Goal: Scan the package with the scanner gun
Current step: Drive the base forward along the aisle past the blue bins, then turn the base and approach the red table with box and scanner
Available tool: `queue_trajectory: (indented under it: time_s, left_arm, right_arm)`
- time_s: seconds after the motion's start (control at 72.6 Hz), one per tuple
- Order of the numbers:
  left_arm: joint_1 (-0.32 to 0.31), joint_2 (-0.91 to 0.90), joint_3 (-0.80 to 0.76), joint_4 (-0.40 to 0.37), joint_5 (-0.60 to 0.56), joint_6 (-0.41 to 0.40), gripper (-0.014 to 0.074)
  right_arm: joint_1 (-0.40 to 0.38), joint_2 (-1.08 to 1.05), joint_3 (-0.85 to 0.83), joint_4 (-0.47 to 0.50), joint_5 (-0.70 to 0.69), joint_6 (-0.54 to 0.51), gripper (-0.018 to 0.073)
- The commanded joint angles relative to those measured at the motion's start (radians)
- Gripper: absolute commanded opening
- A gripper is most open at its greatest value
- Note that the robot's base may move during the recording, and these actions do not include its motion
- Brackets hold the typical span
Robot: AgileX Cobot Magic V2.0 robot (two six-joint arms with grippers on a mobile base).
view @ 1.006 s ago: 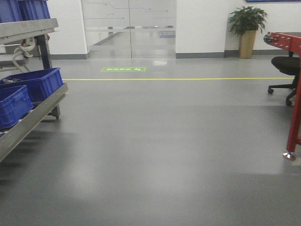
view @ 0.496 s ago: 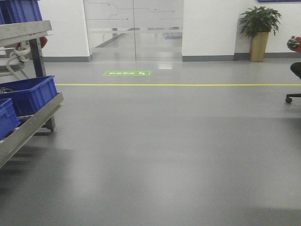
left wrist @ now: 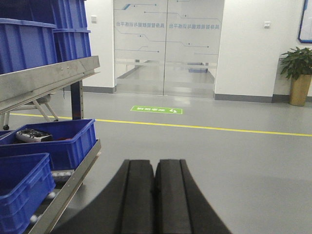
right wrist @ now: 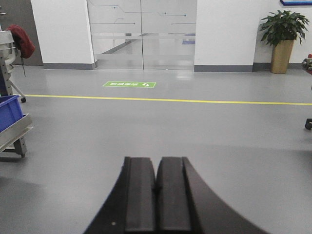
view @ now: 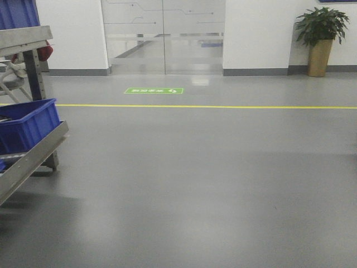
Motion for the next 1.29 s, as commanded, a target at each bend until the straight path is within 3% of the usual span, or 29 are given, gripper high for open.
queue_trajectory:
  time_s: [0.0, 1.281]
  left_arm:
    - [0.0, -0.004, -0.002, 0.003, -0.017, 0.0, -0.0111]
    - [0.0, -0.004, -0.002, 0.003, -0.017, 0.0, -0.0111]
  right_arm:
    - [-0.005, -0.003, 0.0, 0.001, -0.017, -0.003, -0.0168]
    - [-0.005, -0.003, 0.0, 0.001, -0.017, -0.003, -0.0168]
